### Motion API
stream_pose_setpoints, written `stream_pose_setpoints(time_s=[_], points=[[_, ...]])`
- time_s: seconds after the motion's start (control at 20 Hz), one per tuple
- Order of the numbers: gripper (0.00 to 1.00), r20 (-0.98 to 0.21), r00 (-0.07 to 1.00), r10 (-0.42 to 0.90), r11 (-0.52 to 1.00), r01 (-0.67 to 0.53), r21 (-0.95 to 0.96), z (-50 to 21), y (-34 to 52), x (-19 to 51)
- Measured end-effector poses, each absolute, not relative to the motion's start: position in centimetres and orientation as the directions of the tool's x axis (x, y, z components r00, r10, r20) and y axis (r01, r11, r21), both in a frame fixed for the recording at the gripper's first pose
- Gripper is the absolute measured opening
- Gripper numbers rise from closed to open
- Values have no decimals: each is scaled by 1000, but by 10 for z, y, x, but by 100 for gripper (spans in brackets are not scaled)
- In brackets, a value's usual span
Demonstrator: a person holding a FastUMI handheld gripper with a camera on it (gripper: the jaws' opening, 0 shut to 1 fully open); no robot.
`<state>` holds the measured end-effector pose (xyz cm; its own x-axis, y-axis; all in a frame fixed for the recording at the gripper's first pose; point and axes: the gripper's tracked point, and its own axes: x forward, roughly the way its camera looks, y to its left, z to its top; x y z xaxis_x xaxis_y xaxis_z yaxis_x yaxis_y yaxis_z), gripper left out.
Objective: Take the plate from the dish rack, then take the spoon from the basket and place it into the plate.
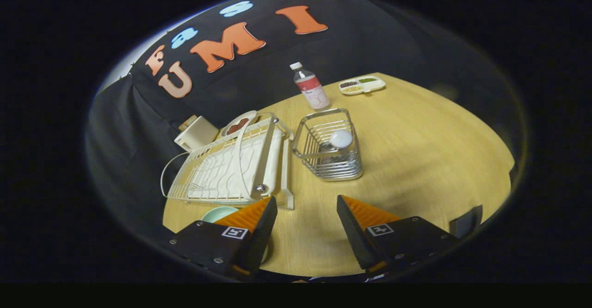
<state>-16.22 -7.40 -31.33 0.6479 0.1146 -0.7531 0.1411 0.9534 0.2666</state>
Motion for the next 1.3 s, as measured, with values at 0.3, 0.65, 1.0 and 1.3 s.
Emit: stream_pose_setpoints(time_s=[0.3, 0.65, 1.0, 1.3], points=[[82, -612, 789, -50, 993, 102, 50, -280, -103, -127], [81, -565, 822, -65, 996, 87, 12, -279, -104, -109], [46, -572, 819, -41, 999, 32, -27, -286, -94, -103], [14, -588, 806, -69, 997, 45, -56, -285, -96, -100]])
